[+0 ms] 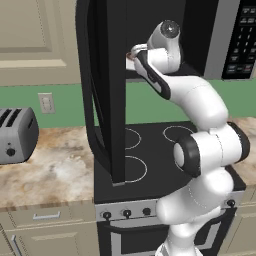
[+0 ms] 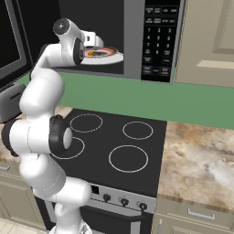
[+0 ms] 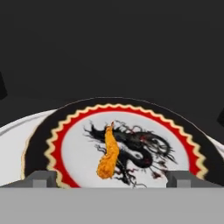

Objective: Transport the shrimp from the fridge to the microwave and turn on the microwave.

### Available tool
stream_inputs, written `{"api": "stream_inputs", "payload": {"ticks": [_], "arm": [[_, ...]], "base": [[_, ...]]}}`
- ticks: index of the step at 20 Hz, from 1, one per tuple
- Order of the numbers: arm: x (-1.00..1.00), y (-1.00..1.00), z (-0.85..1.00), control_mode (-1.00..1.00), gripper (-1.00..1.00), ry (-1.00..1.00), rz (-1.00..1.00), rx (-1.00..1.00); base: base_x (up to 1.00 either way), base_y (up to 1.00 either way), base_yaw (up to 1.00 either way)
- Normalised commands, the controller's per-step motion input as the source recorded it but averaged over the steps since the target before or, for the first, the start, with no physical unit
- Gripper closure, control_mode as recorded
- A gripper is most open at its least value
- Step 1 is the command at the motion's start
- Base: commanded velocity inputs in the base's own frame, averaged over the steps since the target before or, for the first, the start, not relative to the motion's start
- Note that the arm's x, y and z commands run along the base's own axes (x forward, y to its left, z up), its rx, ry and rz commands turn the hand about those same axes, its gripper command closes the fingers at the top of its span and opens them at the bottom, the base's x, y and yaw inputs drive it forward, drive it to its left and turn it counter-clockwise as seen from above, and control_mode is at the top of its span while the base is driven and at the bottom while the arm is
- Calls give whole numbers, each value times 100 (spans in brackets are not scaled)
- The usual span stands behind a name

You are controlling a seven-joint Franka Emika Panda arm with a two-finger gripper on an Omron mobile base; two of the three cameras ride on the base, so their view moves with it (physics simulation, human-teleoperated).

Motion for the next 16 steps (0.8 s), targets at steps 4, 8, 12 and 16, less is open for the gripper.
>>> {"api": "stream_inputs", "payload": {"ticks": [4,8,12,16], "arm": [[-46,0,24,-100,-100,0,0,6],[-53,1,21,-100,-100,0,0,1],[-57,3,14,-100,-100,-1,0,0],[-60,1,7,-100,-100,-1,0,0]], "base": [[0,0,0],[0,0,0],[0,0,0],[0,0,0]]}}
